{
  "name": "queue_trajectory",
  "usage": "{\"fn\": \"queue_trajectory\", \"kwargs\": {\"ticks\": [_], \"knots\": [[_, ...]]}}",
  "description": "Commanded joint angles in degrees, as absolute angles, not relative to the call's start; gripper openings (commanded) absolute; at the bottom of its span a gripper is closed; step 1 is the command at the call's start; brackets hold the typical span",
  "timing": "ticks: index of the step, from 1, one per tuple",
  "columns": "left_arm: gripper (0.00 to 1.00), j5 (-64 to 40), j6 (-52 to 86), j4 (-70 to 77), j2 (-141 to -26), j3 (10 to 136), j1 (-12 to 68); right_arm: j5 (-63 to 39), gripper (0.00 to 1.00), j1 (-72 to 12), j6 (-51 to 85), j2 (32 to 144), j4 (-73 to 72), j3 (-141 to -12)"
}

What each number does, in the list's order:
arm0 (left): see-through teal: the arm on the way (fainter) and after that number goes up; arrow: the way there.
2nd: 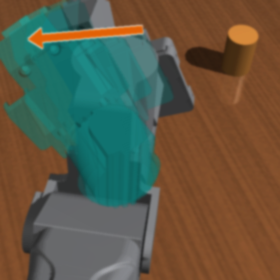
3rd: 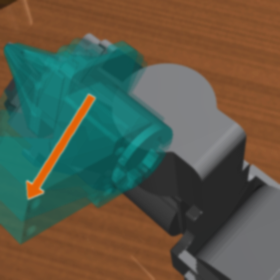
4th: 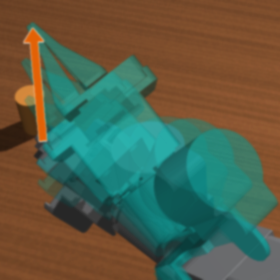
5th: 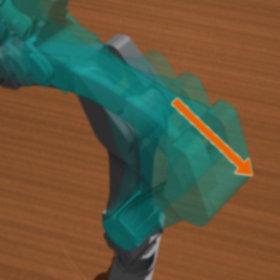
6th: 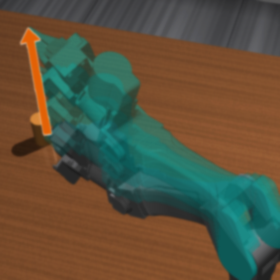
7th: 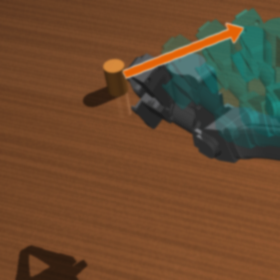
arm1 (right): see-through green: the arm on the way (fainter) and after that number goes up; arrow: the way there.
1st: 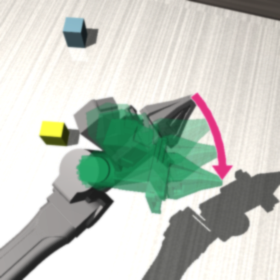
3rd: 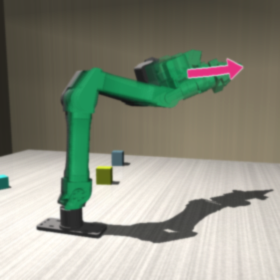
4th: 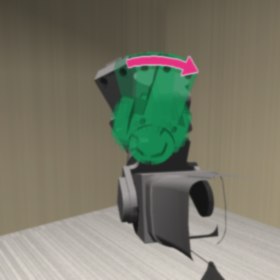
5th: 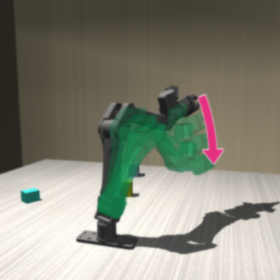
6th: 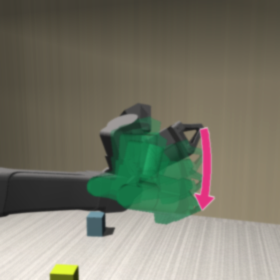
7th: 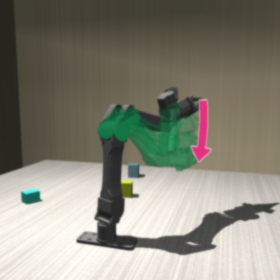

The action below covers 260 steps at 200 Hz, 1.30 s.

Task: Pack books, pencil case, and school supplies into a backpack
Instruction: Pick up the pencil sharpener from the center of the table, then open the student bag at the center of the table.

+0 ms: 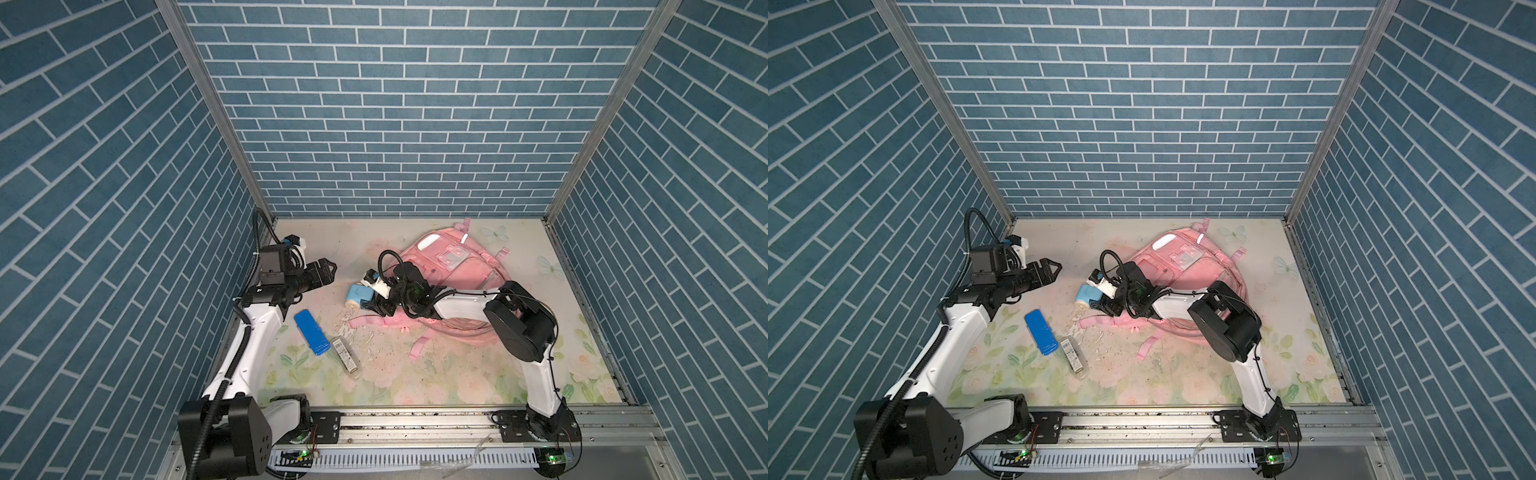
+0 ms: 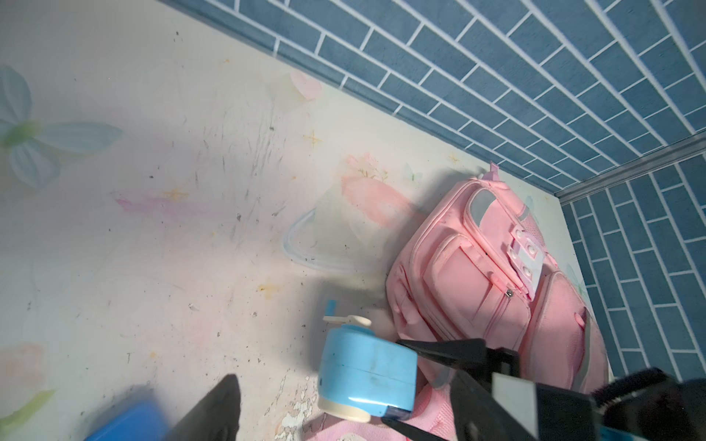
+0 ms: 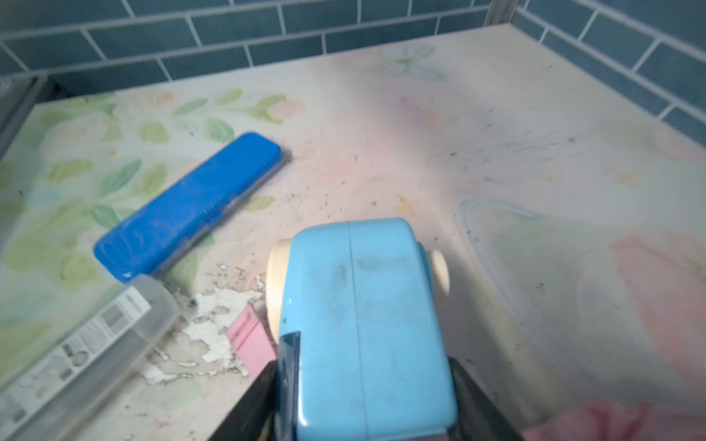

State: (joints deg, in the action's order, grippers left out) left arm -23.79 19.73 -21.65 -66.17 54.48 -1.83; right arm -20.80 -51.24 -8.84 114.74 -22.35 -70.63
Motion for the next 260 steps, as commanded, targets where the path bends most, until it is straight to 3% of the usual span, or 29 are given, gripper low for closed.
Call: {"fn": "queue_trajectory", "kwargs": {"ticks": [1,24,64,106,138,168,260], "knots": [[0.86,-19.44,19.59,-23.09,-63.99,58.63,3.6,-16.44,0.37,-48.44,-1.16,103.01,-34.66,-66.57],[0.86,-13.36,19.45,-23.0,-64.87,62.11,12.55,-13.38,0.33,-43.99,4.71,93.49,-35.52,-60.38],[0.86,-4.78,19.11,-18.37,-71.9,65.4,31.26,-0.1,0.31,-34.62,11.67,74.74,-21.71,-51.33],[0.86,1.26,15.71,-13.17,-86.01,70.69,48.05,7.2,0.3,-22.63,14.7,54.1,-7.37,-41.14],[0.85,4.56,9.77,-13.96,-99.76,80.22,57.79,11.13,0.31,-18.54,14.38,44.32,2.67,-38.25],[0.83,5.66,4.78,-16.61,-110.86,89.55,62.16,15.79,0.31,-16.76,16.35,38.63,7.63,-36.42],[0.81,12.69,6.62,-29.91,-128.7,107.87,63.19,17.7,0.29,-15.91,18.29,33.64,10.02,-32.7]]}}
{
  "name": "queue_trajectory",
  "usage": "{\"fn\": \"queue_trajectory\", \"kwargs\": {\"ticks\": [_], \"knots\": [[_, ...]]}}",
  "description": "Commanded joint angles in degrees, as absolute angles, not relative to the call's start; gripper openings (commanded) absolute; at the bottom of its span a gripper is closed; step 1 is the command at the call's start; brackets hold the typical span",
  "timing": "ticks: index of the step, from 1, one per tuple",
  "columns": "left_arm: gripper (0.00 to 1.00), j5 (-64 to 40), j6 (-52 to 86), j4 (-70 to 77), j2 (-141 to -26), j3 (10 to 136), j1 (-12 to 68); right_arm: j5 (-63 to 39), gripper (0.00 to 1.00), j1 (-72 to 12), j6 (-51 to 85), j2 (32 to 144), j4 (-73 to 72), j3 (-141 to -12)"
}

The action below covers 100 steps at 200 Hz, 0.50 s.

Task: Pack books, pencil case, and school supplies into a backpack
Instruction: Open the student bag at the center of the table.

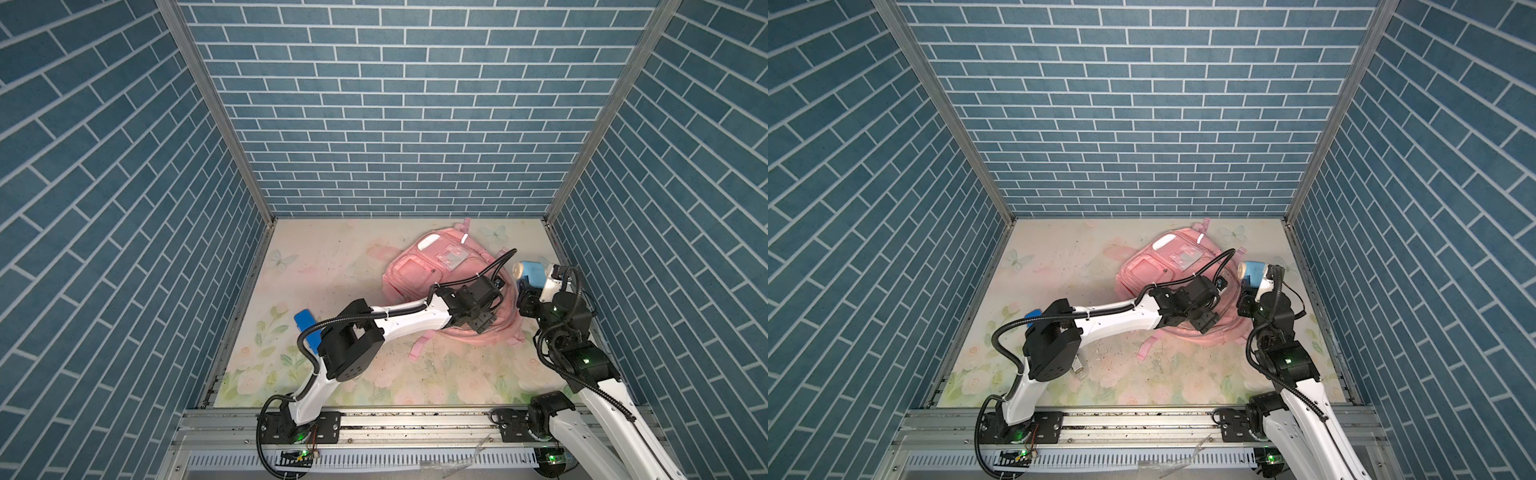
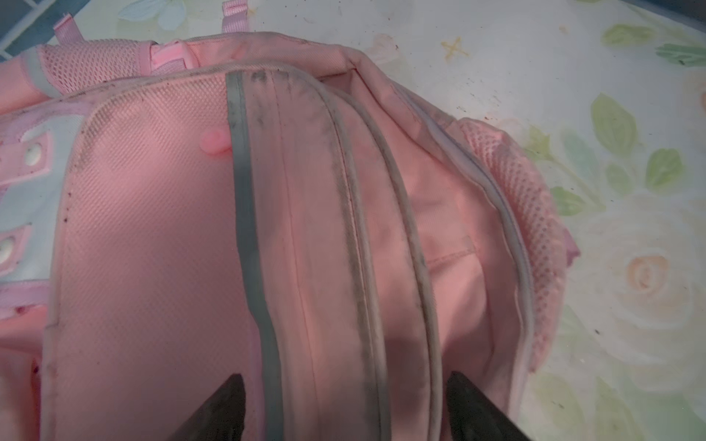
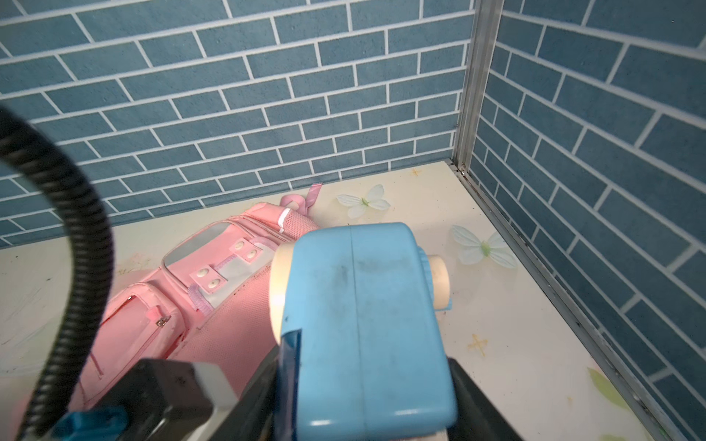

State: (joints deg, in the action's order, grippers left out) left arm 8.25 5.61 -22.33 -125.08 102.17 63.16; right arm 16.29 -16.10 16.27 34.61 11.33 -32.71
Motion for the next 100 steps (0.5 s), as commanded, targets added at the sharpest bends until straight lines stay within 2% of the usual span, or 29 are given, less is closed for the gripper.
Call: {"fn": "queue_trajectory", "kwargs": {"ticks": [1,26,44,85,96,100], "knots": [[0.81,12.76,6.69,-30.12,-128.86,108.08,63.19,17.64,0.29,-15.91,18.28,33.7,10.06,-32.7],[0.7,15.15,8.46,-32.81,-130.72,111.17,62.82,17.58,0.29,-15.82,18.28,33.66,10.25,-32.28],[0.57,15.52,10.33,-32.81,-130.13,110.72,61.89,17.64,0.28,-15.82,18.19,33.57,10.35,-31.82],[0.1,12.44,13.16,-30.1,-126.23,108.02,59.52,16.65,0.27,-15.72,17.94,32.88,10.27,-30.95],[0.0,11.22,13.06,-27.99,-123.54,107.11,59.42,15.82,0.27,-15.71,17.6,32.44,10.17,-30.55],[0.0,10.45,12.95,-27.25,-122.47,106.91,59.18,15.47,0.27,-15.73,17.51,32.21,10.14,-30.29]]}}
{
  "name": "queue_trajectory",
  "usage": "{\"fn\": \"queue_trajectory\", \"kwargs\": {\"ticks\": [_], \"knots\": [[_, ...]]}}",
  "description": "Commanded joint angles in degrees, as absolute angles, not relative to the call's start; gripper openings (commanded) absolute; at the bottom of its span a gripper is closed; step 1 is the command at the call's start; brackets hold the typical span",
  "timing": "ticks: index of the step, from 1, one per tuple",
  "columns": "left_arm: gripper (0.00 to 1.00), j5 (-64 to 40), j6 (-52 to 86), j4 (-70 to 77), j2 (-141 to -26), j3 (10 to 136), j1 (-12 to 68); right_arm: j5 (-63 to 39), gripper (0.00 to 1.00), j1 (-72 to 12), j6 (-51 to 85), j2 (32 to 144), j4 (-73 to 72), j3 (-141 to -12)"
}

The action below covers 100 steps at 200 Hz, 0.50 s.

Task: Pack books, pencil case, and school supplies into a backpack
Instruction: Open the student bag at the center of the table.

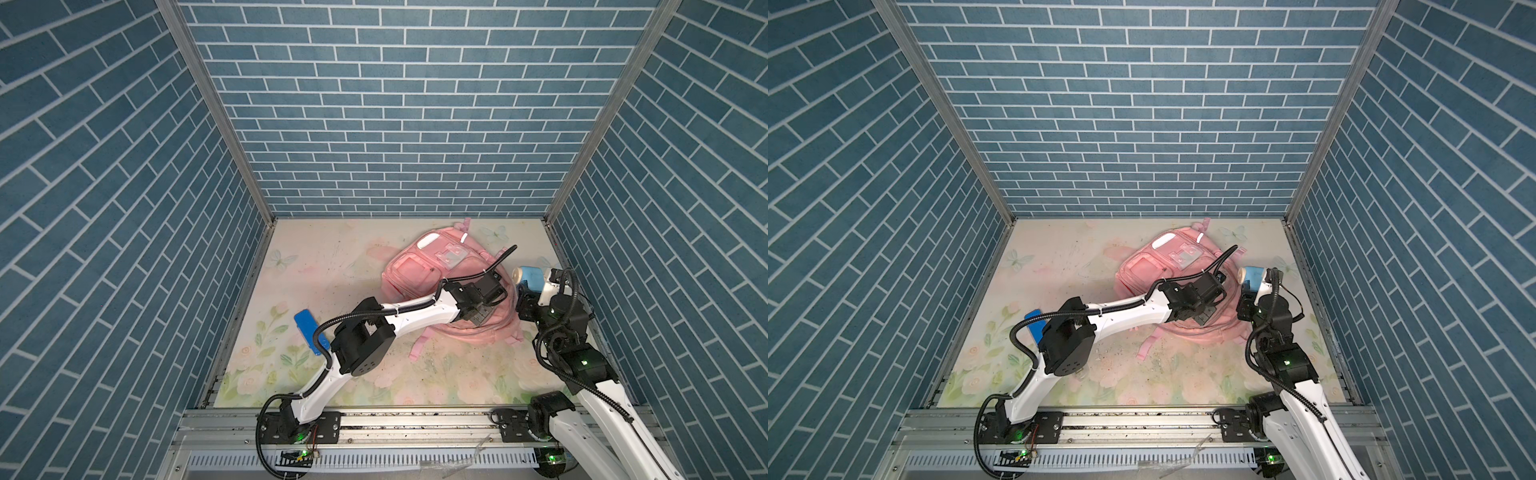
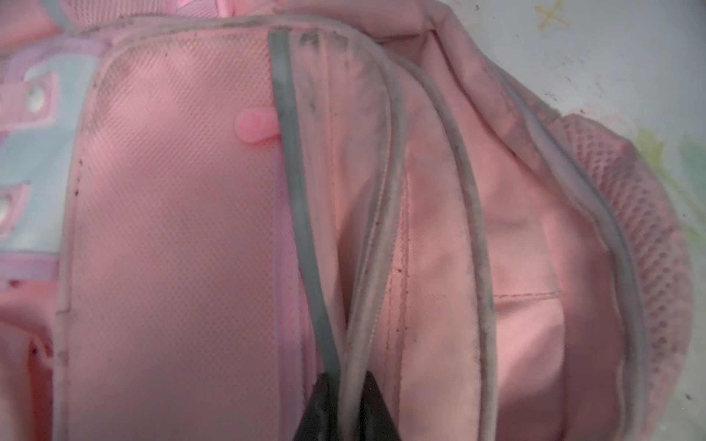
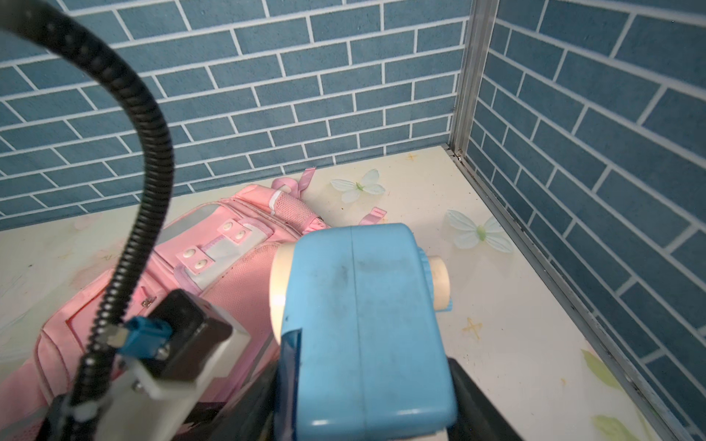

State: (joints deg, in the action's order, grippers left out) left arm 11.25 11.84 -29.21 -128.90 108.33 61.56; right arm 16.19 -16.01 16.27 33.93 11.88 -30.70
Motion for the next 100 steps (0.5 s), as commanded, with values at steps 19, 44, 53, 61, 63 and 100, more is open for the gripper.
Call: {"fn": "queue_trajectory", "kwargs": {"ticks": [19,44,53,61,63,100], "knots": [[0.0,7.11,15.05,-23.92,-117.27,105.77,56.44,9.99,0.27,-15.73,15.77,30.69,6.6,-27.76],[0.0,-1.65,19.51,-16.05,-110.03,99.9,51.41,4.38,0.25,-15.73,16.62,28.06,-0.5,-23.35],[0.0,-3.43,19.44,-14.86,-108.36,99.22,50.28,2.45,0.25,-15.72,16.96,27.85,-3.25,-21.86],[0.0,-4.41,19.34,-14.68,-107.34,99.36,49.51,-0.37,0.25,-15.74,16.47,28.34,-5.46,-20.95],[0.0,-4.71,19.4,-14.63,-107.15,99.39,49.34,-0.97,0.24,-15.8,16.51,28.6,-5.94,-20.88],[0.0,-12.28,21.07,-12.13,-105.77,99.07,46.79,-6.9,0.22,-17.8,17.82,39.96,-15.68,-18.4]]}}
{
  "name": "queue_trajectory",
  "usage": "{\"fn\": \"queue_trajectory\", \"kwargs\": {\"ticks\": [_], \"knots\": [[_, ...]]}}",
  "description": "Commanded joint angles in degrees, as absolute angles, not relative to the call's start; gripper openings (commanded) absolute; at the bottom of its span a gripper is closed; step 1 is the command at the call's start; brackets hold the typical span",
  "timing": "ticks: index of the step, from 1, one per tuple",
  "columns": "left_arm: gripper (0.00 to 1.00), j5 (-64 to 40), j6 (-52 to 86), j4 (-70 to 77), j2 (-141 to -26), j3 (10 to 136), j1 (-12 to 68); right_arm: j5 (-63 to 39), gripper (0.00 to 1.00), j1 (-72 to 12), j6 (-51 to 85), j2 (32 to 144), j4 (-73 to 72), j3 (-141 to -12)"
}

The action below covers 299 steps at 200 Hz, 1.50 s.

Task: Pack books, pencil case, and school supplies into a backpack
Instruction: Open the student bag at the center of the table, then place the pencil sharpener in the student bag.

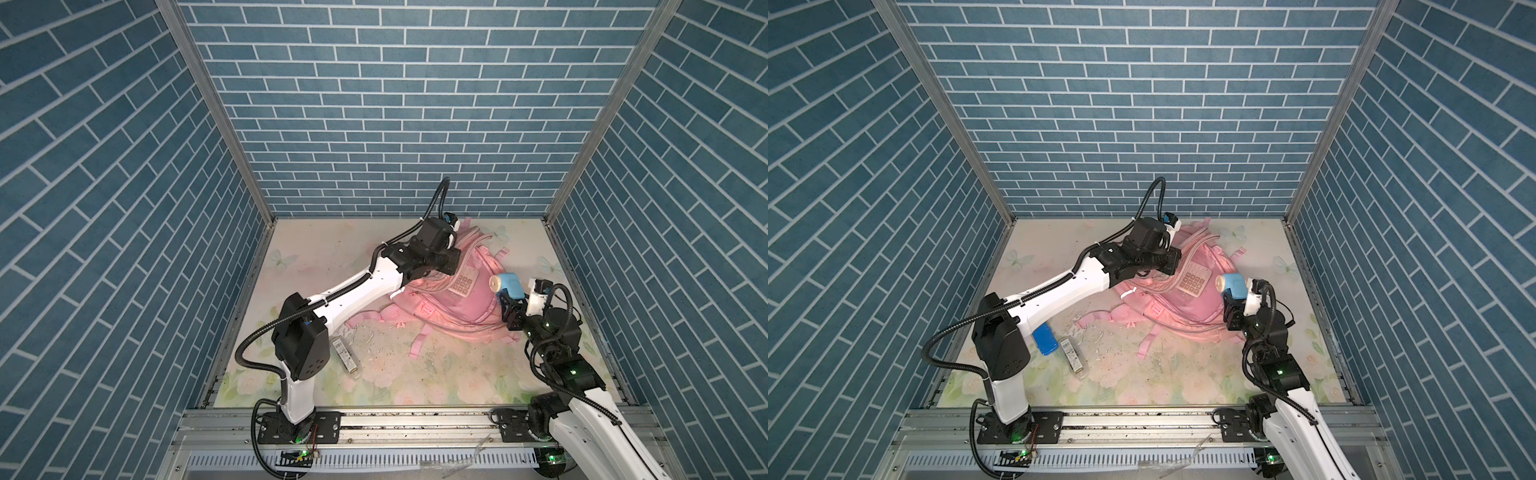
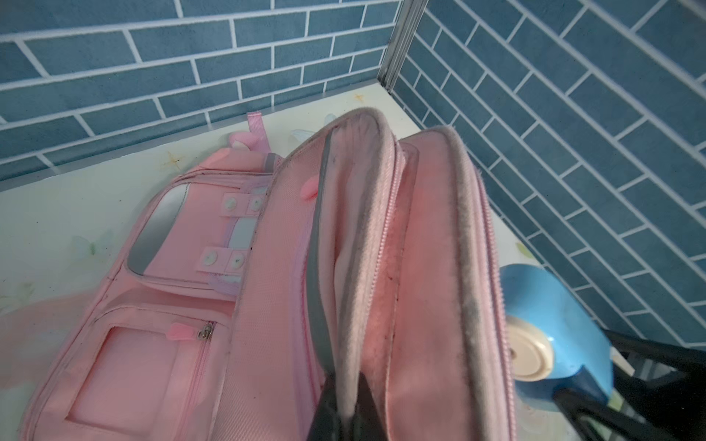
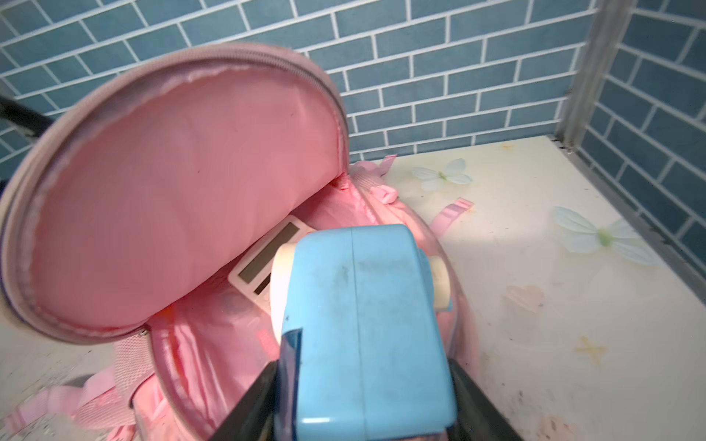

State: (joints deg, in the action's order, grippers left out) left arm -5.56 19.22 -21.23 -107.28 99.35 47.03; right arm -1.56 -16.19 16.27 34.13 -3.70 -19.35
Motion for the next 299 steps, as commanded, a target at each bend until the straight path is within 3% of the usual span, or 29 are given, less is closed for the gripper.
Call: {"fn": "queue_trajectory", "kwargs": {"ticks": [1,30,92,143,174,219,253,281,299], "knots": [[0.0,-12.33,21.13,-12.08,-105.8,99.06,46.73,-6.74,0.22,-17.95,17.83,40.28,-15.97,-18.34],[0.0,-14.1,21.97,-11.8,-105.92,98.81,46.14,-5.05,0.22,-22.76,15.23,51.8,-23.7,-19.9],[0.0,-15.44,22.58,-11.09,-104.51,98.8,45.91,-10.45,0.22,-26.85,15.93,72.81,-25.55,-27.03],[0.0,-16.55,23.01,-10.65,-104.62,98.08,45.94,-17.4,0.22,-29.75,15.63,73.31,-22.53,-28.72],[0.0,-17.62,23.89,-9.65,-103.92,96.71,45.96,-14.64,0.22,-29.86,15.61,71.81,-22.32,-26.48],[0.0,-18.81,24.86,-9.51,-102.6,96.23,46.09,-12.98,0.22,-29.77,15.96,82.39,-17.64,-32.8],[0.0,-19.3,26.12,-8.98,-101.41,94.78,46.5,-6.3,0.24,-29.76,18.03,86.35,-18.86,-36.76],[0.0,-20.05,28.66,-6.23,-100.5,92.08,47.01,-1.66,0.3,-29.71,17.67,88.47,-19.69,-40.05],[0.0,-20.15,29.84,-4.84,-100.46,91.2,47.46,-3.56,0.47,-29.5,17.1,89.37,-19.43,-41.68]]}}
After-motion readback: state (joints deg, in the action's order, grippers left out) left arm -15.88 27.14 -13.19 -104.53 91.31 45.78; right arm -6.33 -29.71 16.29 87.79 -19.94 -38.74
